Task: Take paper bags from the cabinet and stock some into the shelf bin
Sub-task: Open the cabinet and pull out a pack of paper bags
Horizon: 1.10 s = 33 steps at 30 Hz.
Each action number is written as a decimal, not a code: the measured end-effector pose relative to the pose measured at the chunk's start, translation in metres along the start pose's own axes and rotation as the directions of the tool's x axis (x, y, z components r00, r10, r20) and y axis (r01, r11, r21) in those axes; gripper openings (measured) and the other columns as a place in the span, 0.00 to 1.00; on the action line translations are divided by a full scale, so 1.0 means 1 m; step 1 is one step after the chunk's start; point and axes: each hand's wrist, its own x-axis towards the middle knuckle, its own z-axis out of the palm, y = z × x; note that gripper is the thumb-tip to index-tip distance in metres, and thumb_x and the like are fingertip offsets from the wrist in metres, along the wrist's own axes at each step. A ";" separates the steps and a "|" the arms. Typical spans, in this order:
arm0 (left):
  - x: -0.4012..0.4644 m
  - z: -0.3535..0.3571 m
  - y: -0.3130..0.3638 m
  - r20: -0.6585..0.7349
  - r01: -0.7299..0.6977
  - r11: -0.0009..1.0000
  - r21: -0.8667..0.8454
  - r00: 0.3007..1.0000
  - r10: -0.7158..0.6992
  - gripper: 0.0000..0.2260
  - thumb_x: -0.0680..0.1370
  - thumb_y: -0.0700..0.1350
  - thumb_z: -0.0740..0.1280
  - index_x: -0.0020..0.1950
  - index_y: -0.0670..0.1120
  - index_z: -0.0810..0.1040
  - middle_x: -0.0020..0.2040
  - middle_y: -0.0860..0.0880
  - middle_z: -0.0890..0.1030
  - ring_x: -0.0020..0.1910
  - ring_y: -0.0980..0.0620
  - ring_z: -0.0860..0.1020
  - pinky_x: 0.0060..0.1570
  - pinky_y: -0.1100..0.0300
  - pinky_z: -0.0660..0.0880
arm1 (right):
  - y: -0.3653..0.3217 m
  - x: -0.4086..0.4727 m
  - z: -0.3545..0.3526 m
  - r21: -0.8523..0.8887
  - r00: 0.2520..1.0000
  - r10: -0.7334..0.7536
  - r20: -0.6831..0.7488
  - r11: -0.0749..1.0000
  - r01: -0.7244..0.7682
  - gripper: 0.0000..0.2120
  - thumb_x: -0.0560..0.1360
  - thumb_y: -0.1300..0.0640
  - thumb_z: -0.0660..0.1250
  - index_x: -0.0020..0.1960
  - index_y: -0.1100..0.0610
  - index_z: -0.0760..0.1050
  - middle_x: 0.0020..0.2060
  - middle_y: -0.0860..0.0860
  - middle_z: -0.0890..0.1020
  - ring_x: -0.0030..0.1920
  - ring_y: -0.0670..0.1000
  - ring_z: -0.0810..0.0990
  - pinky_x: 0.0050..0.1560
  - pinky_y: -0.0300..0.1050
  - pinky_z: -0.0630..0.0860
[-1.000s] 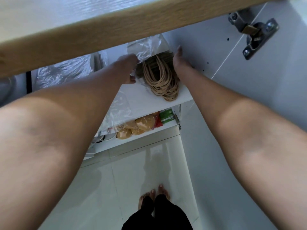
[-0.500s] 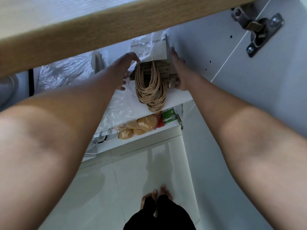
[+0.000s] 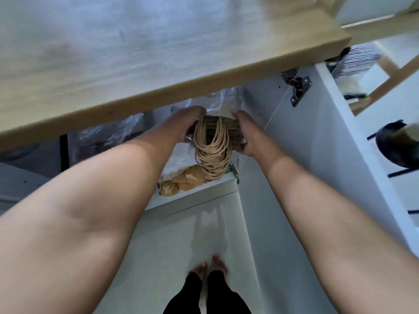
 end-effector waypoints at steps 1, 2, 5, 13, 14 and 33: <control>-0.009 -0.002 -0.001 -0.004 -0.022 1.000 0.008 1.000 0.022 0.35 0.67 0.50 0.72 0.72 0.43 0.66 0.53 0.41 0.79 0.27 0.48 0.81 0.26 0.56 0.76 | 0.004 -0.009 -0.002 0.005 1.000 -0.002 -0.008 1.000 0.003 0.28 0.68 0.39 0.65 0.66 0.47 0.72 0.57 0.56 0.82 0.52 0.58 0.83 0.44 0.55 0.80; -0.021 -0.003 -0.003 -0.008 -0.039 0.999 0.019 0.999 0.040 0.36 0.66 0.52 0.72 0.71 0.43 0.67 0.55 0.41 0.80 0.31 0.46 0.81 0.26 0.56 0.77 | 0.007 -0.020 -0.004 0.019 1.000 -0.005 -0.027 1.000 0.006 0.30 0.66 0.38 0.66 0.66 0.46 0.72 0.57 0.56 0.82 0.52 0.59 0.83 0.44 0.55 0.80; -0.048 -0.008 -0.015 0.003 -0.042 0.998 0.047 0.999 0.042 0.41 0.60 0.55 0.73 0.70 0.43 0.68 0.56 0.41 0.81 0.44 0.43 0.83 0.32 0.49 0.81 | 0.023 -0.052 -0.009 0.042 0.999 -0.021 -0.048 0.999 0.023 0.33 0.61 0.37 0.69 0.64 0.43 0.72 0.60 0.56 0.81 0.55 0.59 0.82 0.44 0.53 0.79; -0.130 -0.042 -0.062 0.068 -0.035 0.986 0.164 0.997 0.024 0.44 0.61 0.59 0.73 0.73 0.45 0.63 0.65 0.41 0.76 0.59 0.41 0.78 0.53 0.51 0.78 | 0.073 -0.175 0.009 0.123 0.976 -0.092 -0.199 0.985 0.118 0.28 0.71 0.44 0.69 0.69 0.43 0.69 0.61 0.51 0.79 0.57 0.58 0.80 0.58 0.62 0.77; -0.145 -0.047 -0.066 0.074 -0.042 0.983 0.178 0.997 0.030 0.42 0.64 0.58 0.73 0.73 0.44 0.62 0.65 0.41 0.75 0.59 0.41 0.78 0.51 0.52 0.78 | 0.081 -0.188 0.013 0.122 0.971 -0.112 -0.210 0.983 0.140 0.31 0.66 0.42 0.70 0.69 0.42 0.69 0.63 0.51 0.79 0.59 0.57 0.80 0.60 0.62 0.75; -0.325 -0.084 -0.024 0.304 -0.378 0.895 0.238 0.904 0.300 0.45 0.69 0.59 0.73 0.77 0.43 0.54 0.67 0.40 0.72 0.58 0.41 0.78 0.52 0.44 0.80 | 0.054 -0.383 0.014 0.173 0.801 -0.368 -0.473 0.852 0.494 0.26 0.71 0.47 0.69 0.68 0.48 0.72 0.62 0.56 0.79 0.61 0.59 0.78 0.62 0.63 0.74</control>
